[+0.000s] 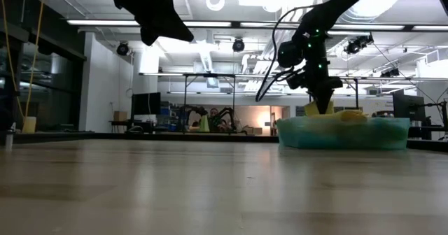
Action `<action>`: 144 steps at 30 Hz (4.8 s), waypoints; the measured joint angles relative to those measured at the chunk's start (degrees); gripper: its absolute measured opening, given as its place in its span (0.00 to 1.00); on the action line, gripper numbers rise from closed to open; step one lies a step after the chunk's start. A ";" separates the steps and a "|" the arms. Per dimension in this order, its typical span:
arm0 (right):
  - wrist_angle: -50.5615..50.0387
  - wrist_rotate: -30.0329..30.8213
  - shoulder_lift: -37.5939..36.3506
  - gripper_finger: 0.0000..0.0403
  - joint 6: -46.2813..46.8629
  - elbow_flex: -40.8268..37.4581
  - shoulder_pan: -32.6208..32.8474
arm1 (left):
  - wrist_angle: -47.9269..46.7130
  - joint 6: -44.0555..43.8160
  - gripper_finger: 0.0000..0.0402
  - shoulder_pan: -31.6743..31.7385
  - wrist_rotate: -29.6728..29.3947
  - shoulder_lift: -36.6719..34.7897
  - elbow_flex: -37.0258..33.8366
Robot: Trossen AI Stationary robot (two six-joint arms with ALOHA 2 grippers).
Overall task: Fold microfiber towels
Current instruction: Put the yellow towel into the green bin, then return to Home Position
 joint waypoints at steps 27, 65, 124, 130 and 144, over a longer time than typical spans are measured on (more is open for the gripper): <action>0.01 6.07 -5.79 0.61 12.20 0.00 -0.26 | -0.16 6.66 0.00 0.33 -0.44 -1.98 0.08; 35.95 2.03 -28.09 0.61 94.02 -44.22 7.22 | -3.14 1.76 0.00 5.99 -2.08 -15.15 -3.89; 42.70 -11.58 -43.90 0.61 66.77 -31.41 16.93 | -4.67 5.51 0.00 6.01 -3.34 -16.33 -0.55; 54.49 -17.18 -47.30 0.61 63.65 -31.41 23.89 | -4.80 10.50 0.00 6.01 -3.34 -17.86 3.08; 63.79 -21.86 -47.08 0.02 65.24 -31.39 36.31 | 7.29 0.34 0.00 3.76 6.32 -32.18 -11.69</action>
